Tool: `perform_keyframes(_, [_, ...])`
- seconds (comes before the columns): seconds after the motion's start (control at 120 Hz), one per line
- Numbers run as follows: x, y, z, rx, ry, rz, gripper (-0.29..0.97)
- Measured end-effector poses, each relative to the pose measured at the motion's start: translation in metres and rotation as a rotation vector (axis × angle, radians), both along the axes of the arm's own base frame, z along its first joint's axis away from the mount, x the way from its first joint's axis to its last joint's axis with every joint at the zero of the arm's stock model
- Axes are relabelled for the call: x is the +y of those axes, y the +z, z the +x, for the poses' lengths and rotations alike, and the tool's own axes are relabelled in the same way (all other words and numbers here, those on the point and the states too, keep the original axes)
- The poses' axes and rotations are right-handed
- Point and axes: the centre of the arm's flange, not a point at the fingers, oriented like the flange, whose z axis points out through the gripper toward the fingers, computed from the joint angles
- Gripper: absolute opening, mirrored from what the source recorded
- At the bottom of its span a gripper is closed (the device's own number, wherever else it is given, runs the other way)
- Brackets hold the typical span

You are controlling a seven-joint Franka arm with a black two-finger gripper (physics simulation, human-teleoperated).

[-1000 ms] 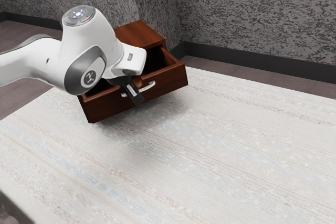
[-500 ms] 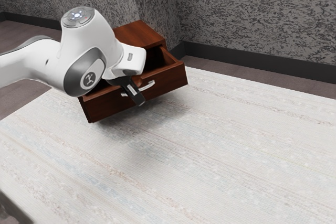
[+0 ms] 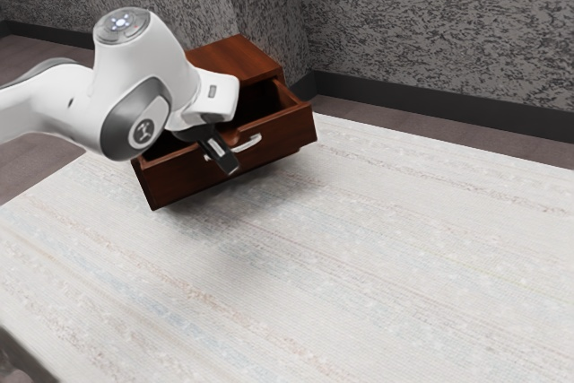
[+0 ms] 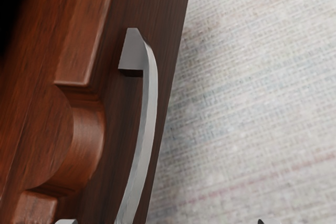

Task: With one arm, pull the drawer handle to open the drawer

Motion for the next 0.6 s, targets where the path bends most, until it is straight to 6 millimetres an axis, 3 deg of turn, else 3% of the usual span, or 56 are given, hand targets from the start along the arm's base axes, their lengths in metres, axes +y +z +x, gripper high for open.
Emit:
perform_keyframes(0.275, [0.003,0.033,-0.012,-0.050,0.014,0.043,0.45])
perform_keyframes(0.375, [-0.004,0.055,-0.021,-0.089,0.032,0.051,0.52])
perform_keyframes(0.425, [-0.018,0.075,-0.030,-0.126,0.060,0.043,0.56])
perform_keyframes(0.517, [-0.062,0.119,-0.052,-0.184,0.187,-0.088,0.60])
perform_keyframes(0.558, [-0.063,0.155,-0.063,-0.209,0.292,-0.195,0.61])
perform_keyframes(0.6, [-0.055,0.177,-0.079,-0.200,0.402,-0.290,0.62])
